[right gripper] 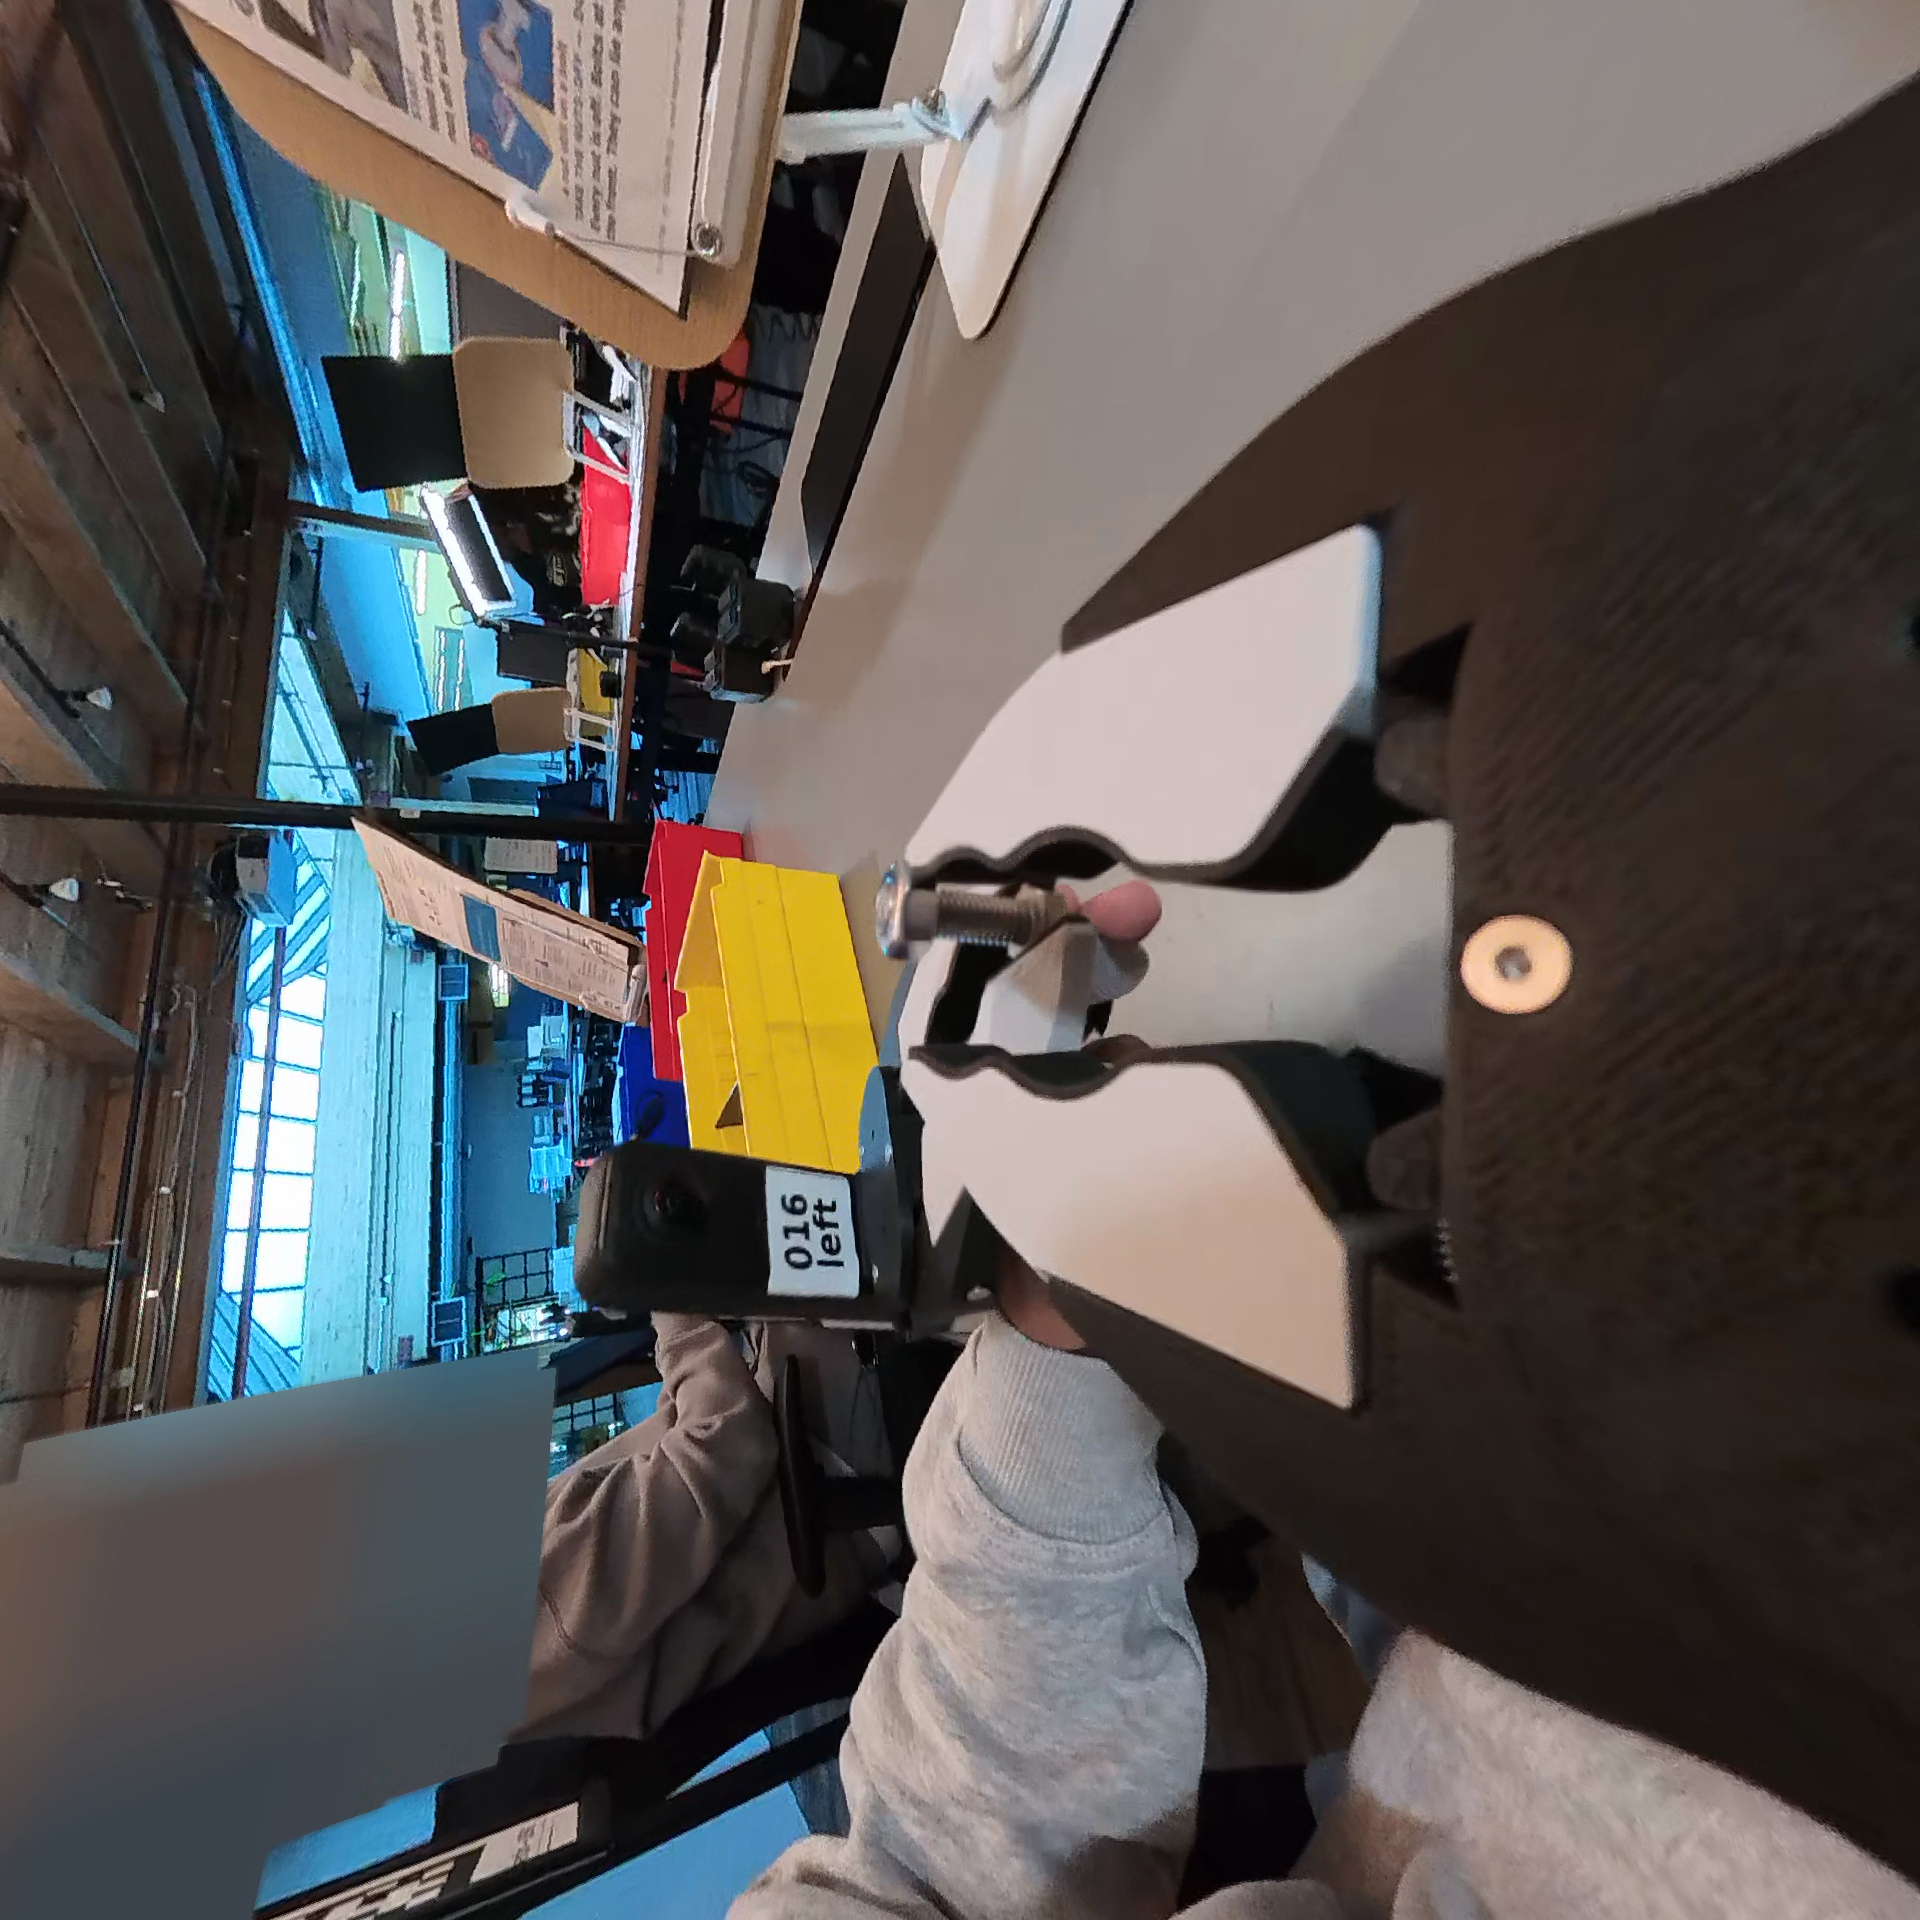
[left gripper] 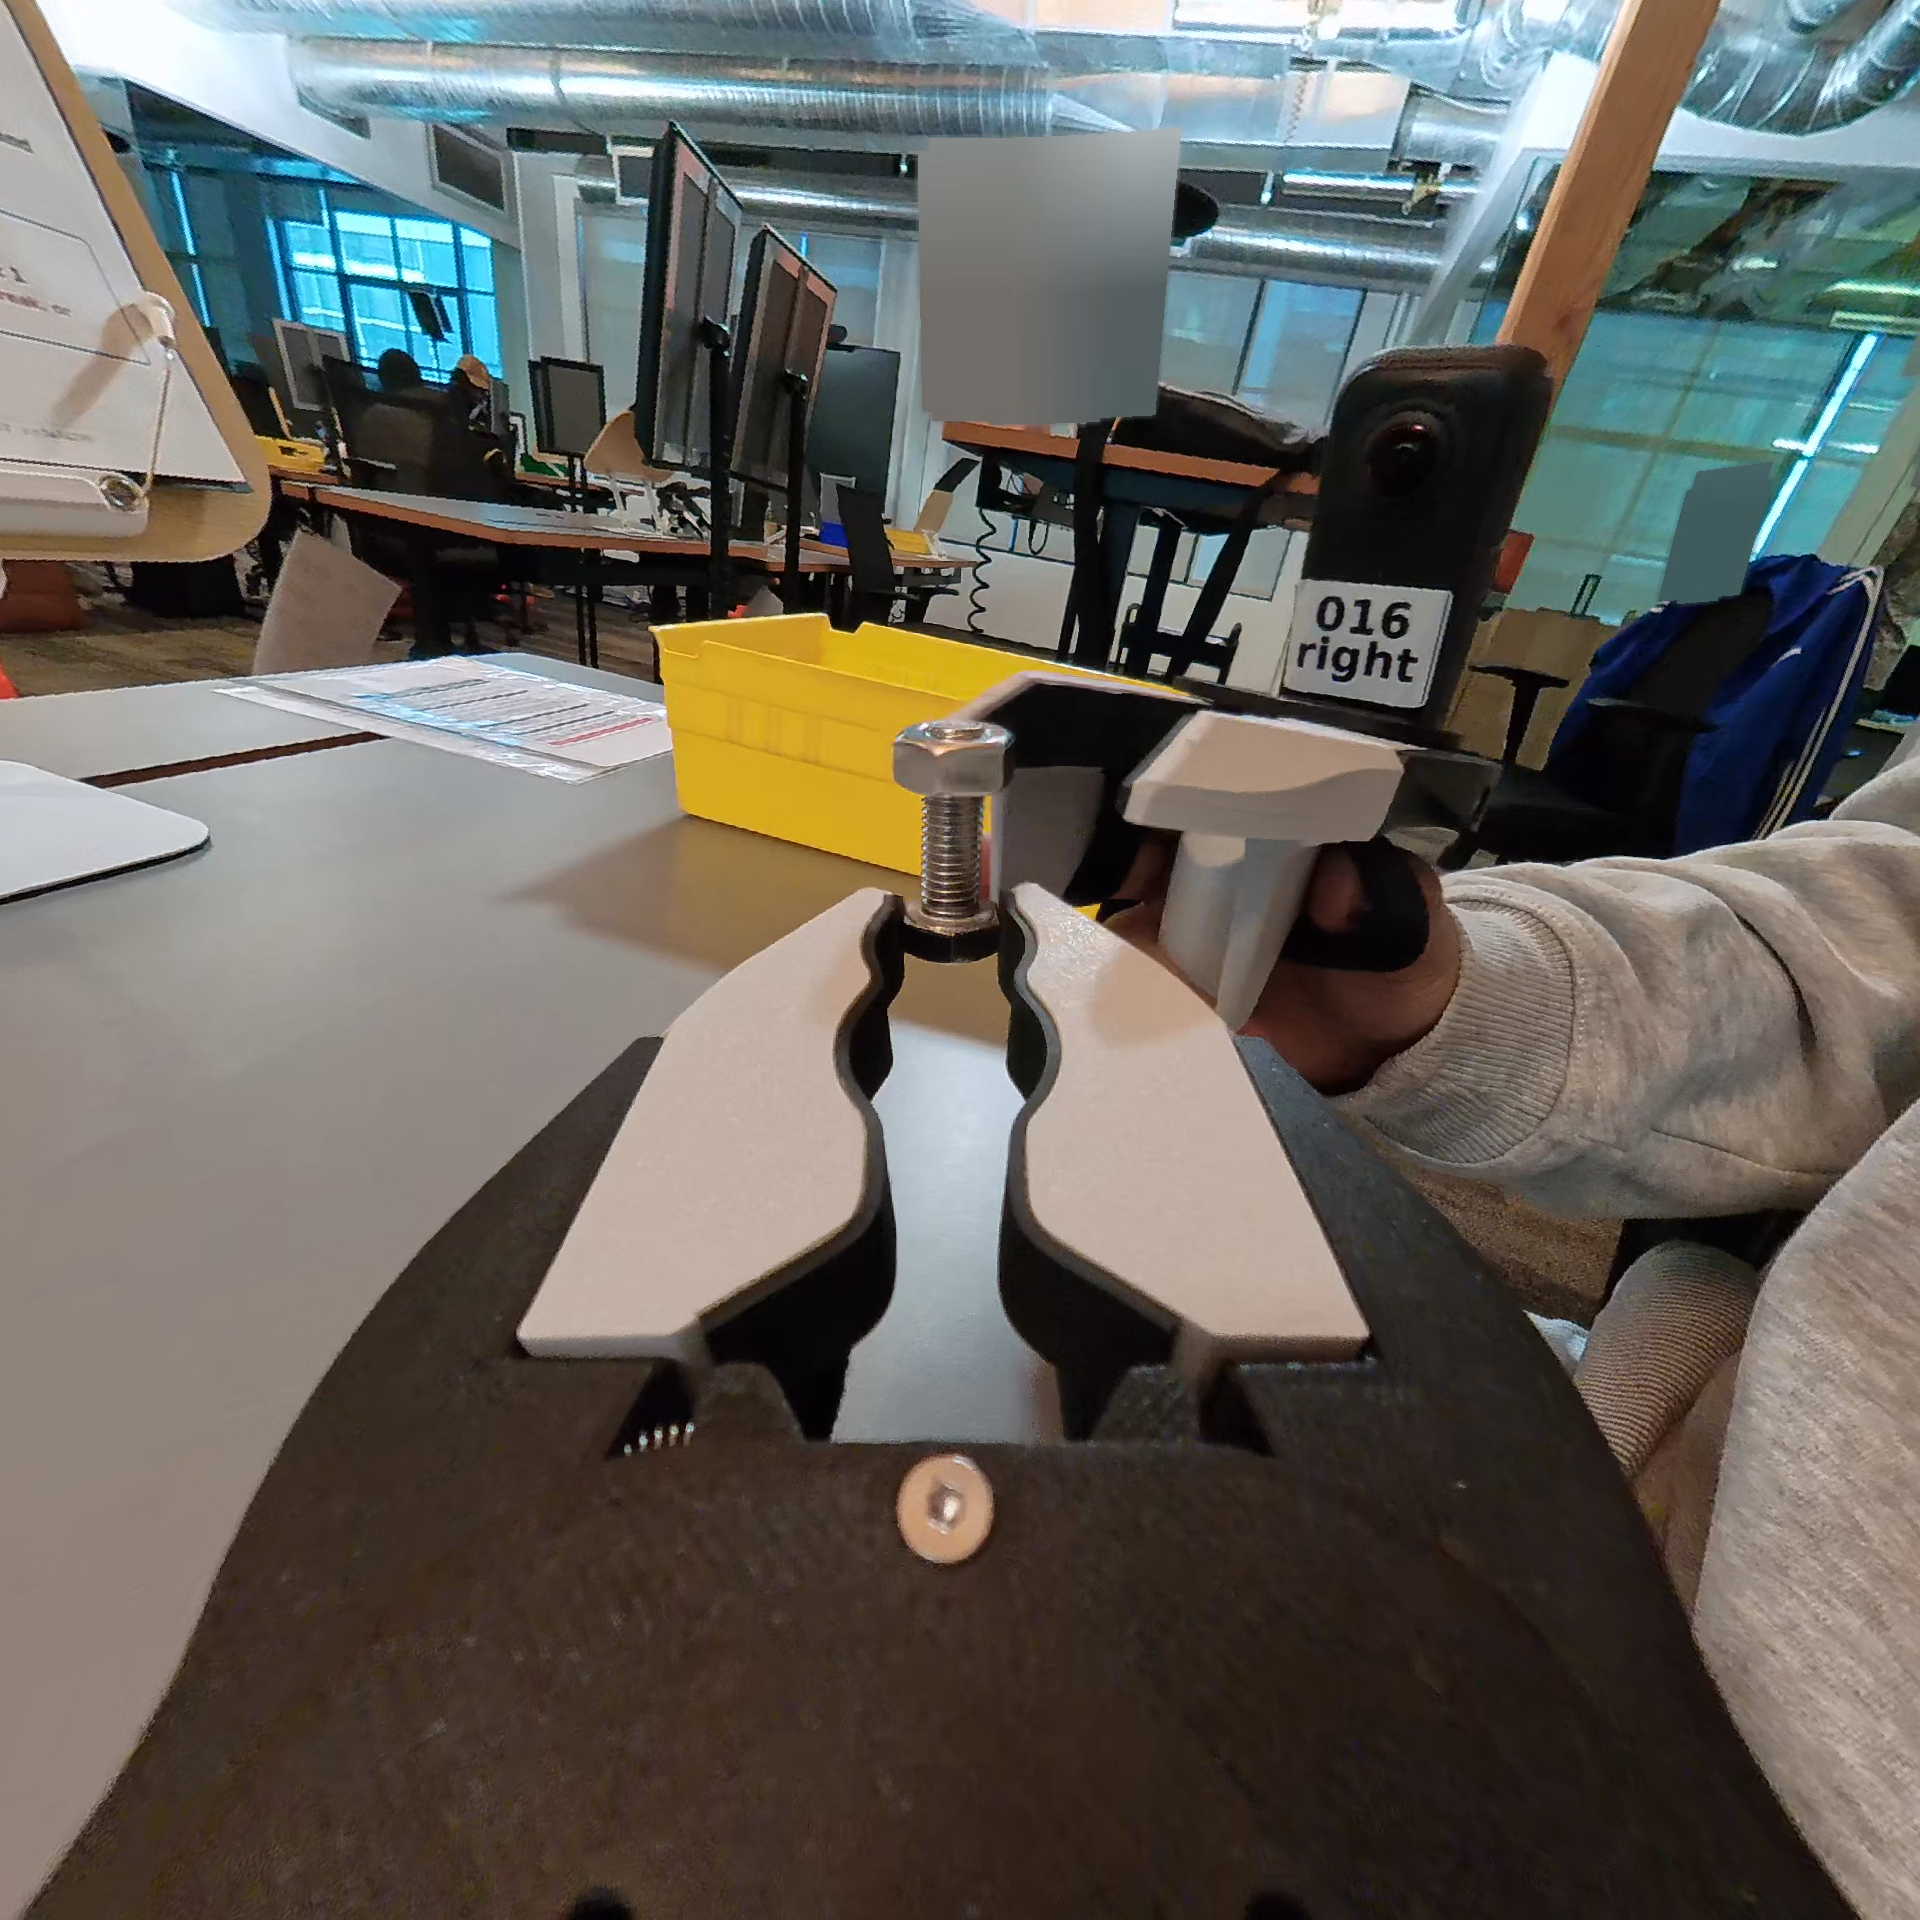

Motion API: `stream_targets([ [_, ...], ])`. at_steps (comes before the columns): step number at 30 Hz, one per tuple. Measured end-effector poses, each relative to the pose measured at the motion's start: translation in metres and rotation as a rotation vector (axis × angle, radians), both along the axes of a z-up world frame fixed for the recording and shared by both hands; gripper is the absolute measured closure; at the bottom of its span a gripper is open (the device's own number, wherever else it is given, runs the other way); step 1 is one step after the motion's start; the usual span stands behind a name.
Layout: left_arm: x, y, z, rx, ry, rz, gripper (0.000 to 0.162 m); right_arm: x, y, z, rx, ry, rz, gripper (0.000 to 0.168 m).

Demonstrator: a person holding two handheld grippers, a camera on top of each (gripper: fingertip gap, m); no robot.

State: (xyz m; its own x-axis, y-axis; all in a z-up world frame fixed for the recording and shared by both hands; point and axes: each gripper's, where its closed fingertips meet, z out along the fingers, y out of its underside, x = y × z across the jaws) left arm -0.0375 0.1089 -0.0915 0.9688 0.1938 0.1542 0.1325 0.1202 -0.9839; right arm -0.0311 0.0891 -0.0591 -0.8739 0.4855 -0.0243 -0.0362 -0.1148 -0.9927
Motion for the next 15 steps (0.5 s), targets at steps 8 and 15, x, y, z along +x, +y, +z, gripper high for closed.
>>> stream_targets([
  [8,0.0,-0.0002,0.0001,0.002,-0.001,0.0,0.143,-0.0026,0.0053,0.0031,-0.013,0.009,-0.03,0.139],
  [15,-0.0016,-0.0012,0.0008,0.011,-0.007,0.008,0.143,0.0027,-0.0009,0.0013,-0.003,0.009,0.008,0.141],
])
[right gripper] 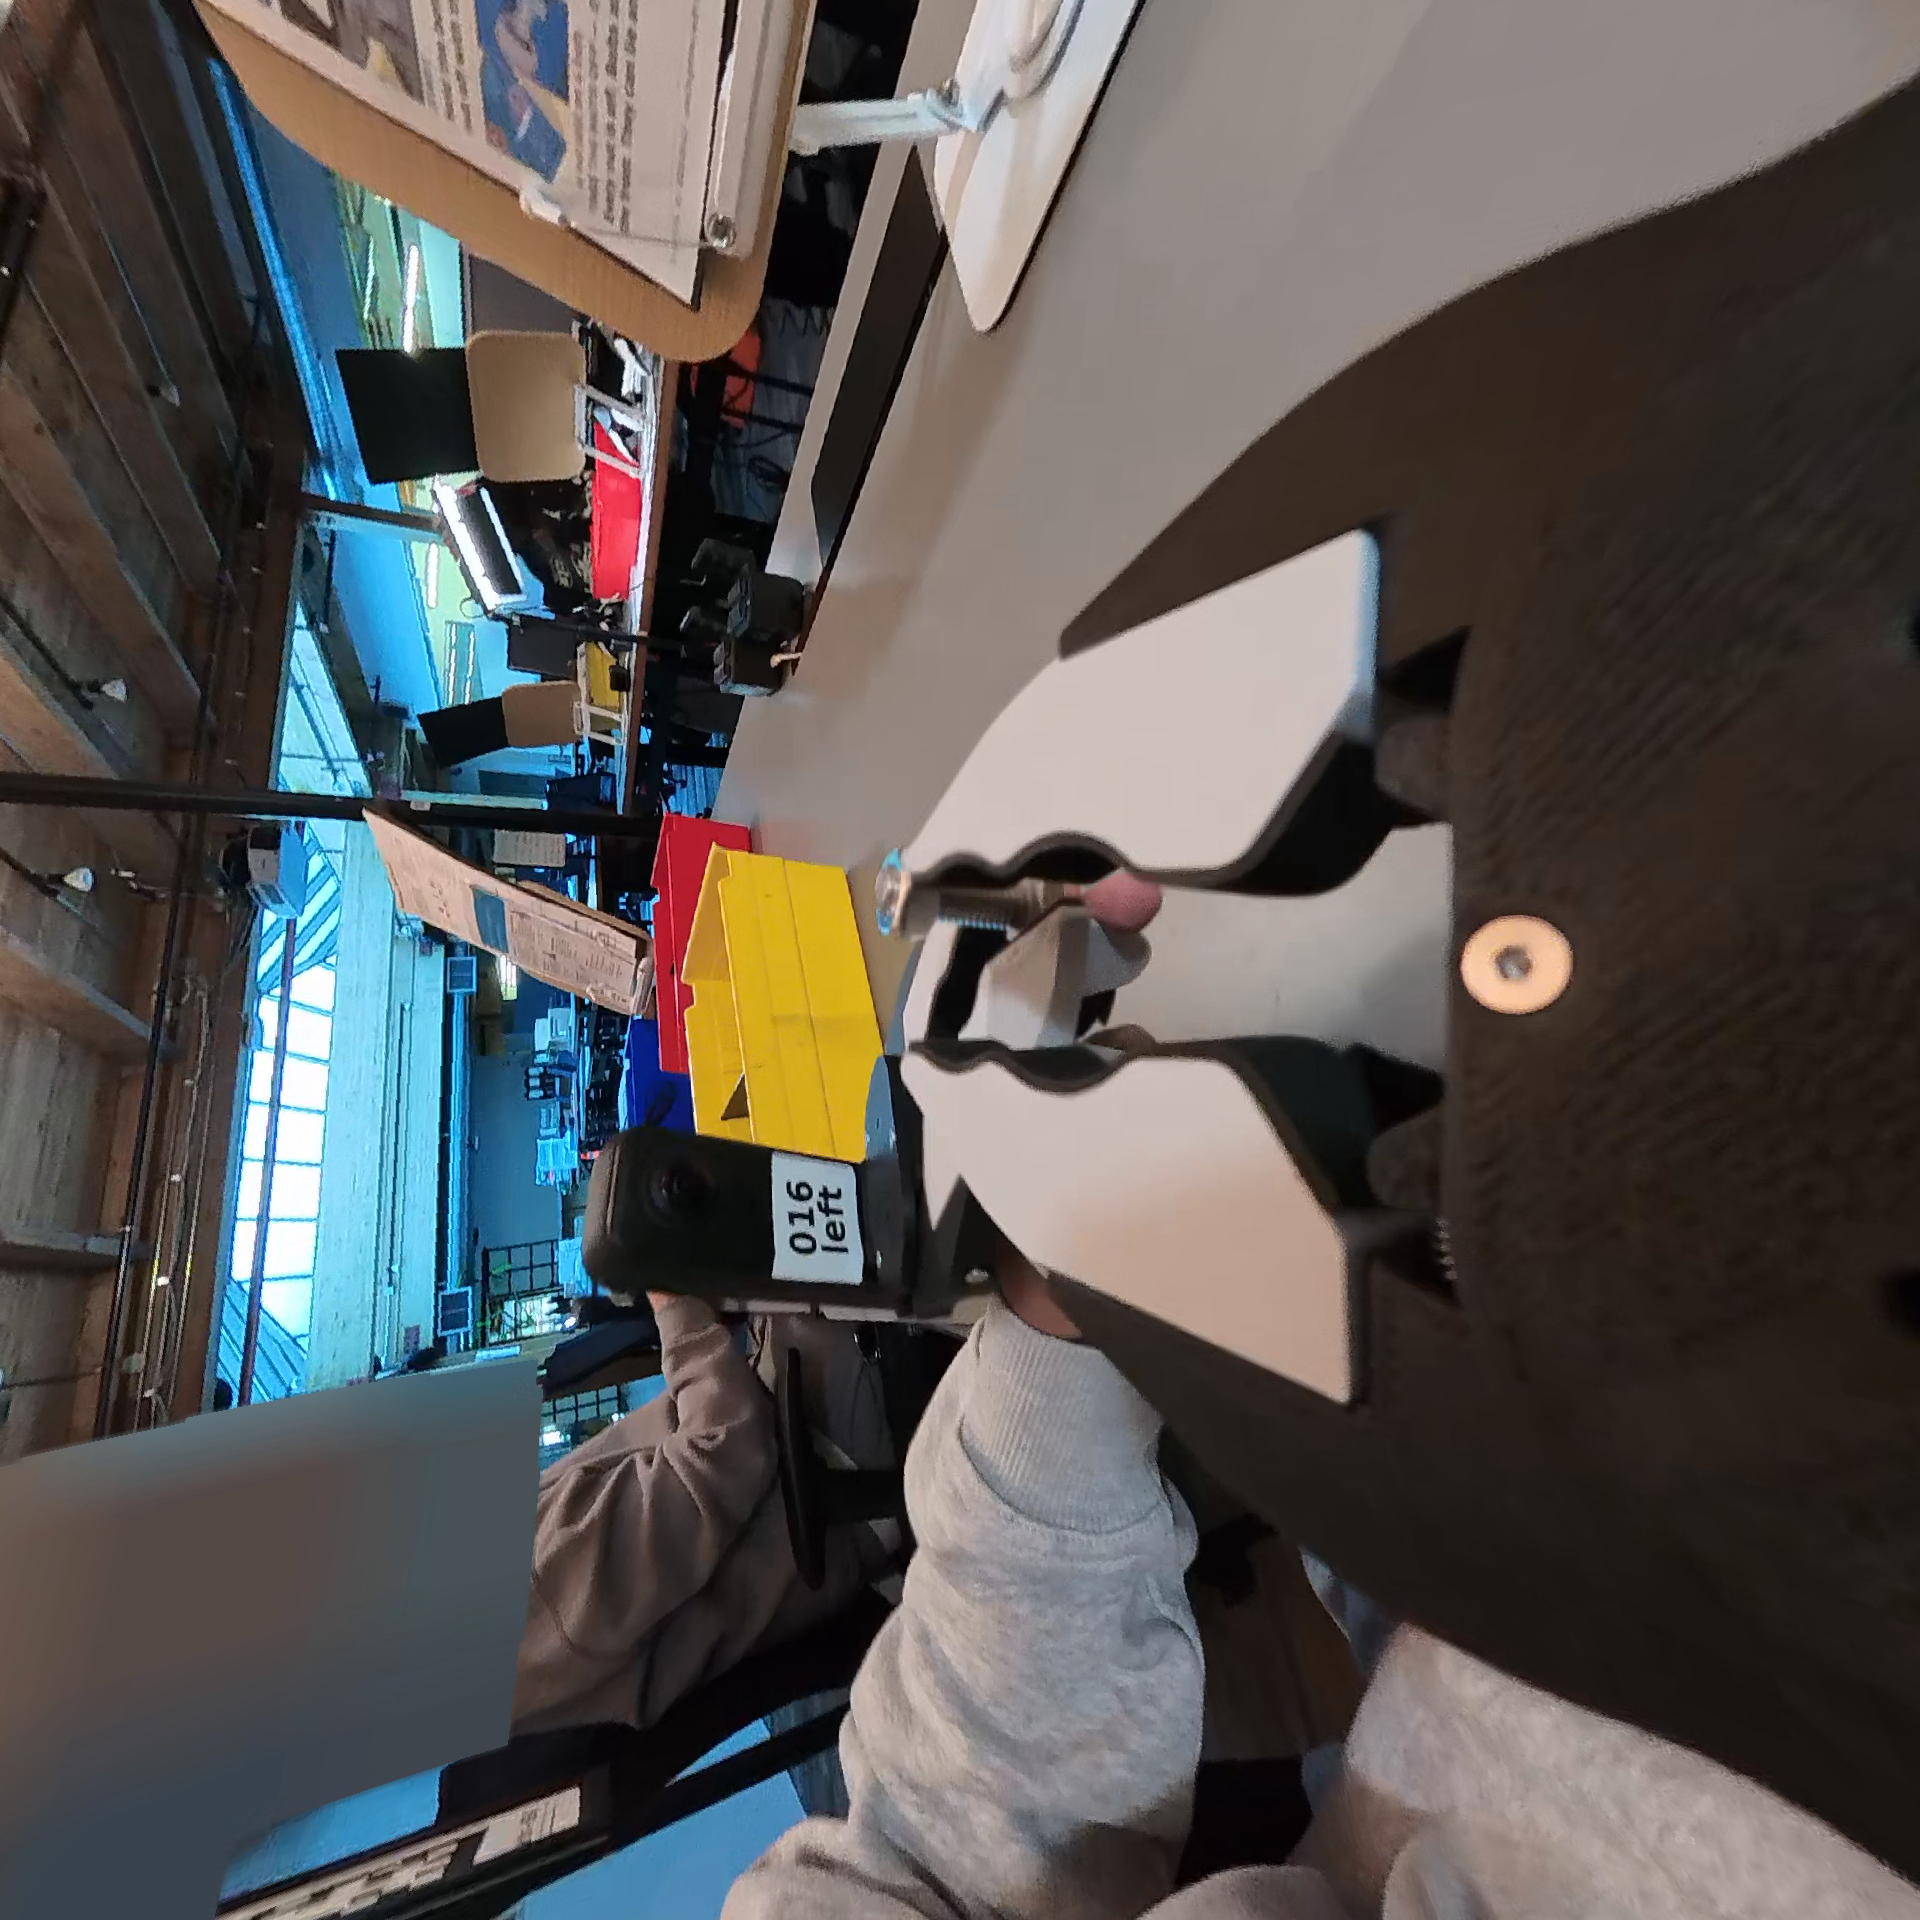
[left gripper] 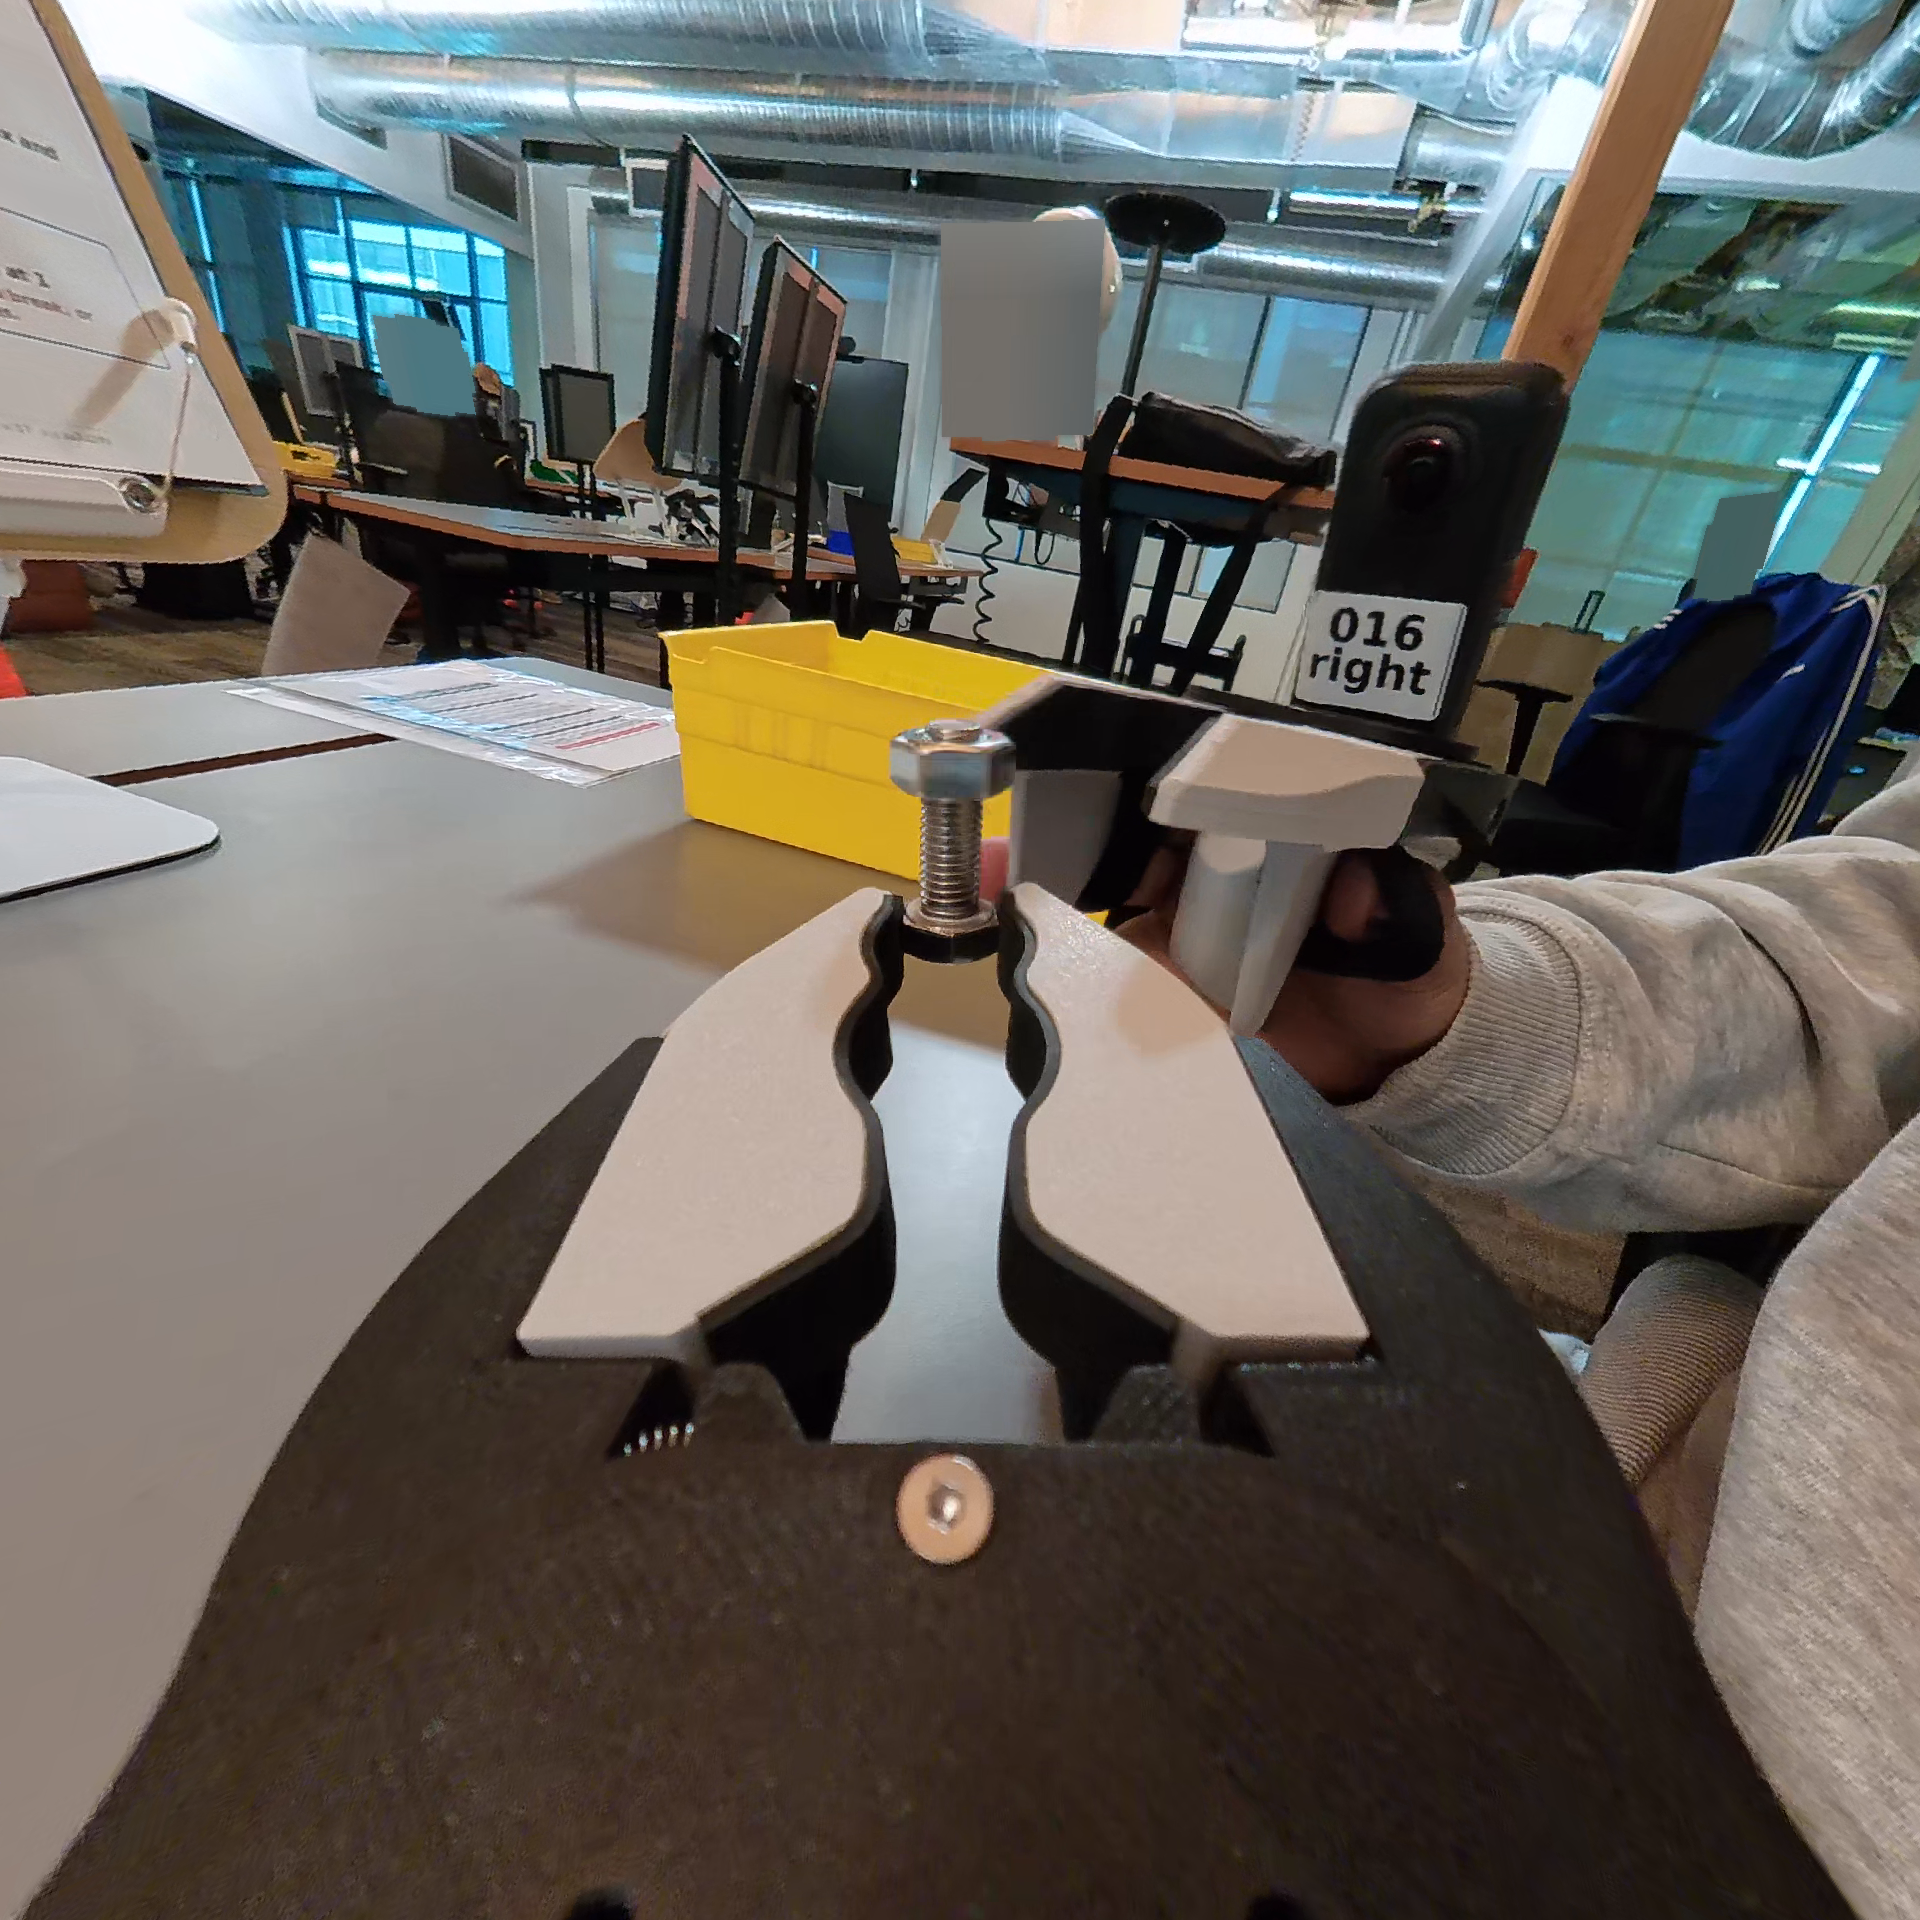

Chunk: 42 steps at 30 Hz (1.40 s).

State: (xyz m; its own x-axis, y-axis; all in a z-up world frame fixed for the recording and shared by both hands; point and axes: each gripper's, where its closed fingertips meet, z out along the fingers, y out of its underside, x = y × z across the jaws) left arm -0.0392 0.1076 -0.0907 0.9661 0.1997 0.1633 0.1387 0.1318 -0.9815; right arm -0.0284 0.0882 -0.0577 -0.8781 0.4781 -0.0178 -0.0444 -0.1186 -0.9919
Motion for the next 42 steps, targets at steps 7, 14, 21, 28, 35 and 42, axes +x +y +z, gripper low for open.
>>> stream_targets([
  [7,0.001,0.0,0.001,0.006,-0.005,-0.005,0.143,-0.006,0.006,0.002,-0.014,0.0,-0.048,0.134],
  [14,0.0,0.0,0.001,0.008,-0.009,-0.001,0.143,0.004,-0.001,0.001,-0.001,-0.005,0.025,0.156],
  [21,0.003,0.002,0.0,-0.002,0.002,-0.009,0.143,-0.008,0.005,0.001,-0.02,-0.008,-0.059,0.129],
  [28,-0.001,-0.001,0.001,0.012,-0.017,0.004,0.143,0.003,-0.001,-0.001,0.008,-0.019,0.018,0.157],
  [35,0.001,0.001,0.0,-0.001,-0.006,-0.003,0.143,-0.008,0.004,-0.001,-0.009,-0.015,-0.062,0.13],
  [42,-0.003,-0.001,0.0,0.005,-0.019,0.01,0.143,0.007,-0.003,-0.002,0.013,-0.044,0.049,0.163],
])
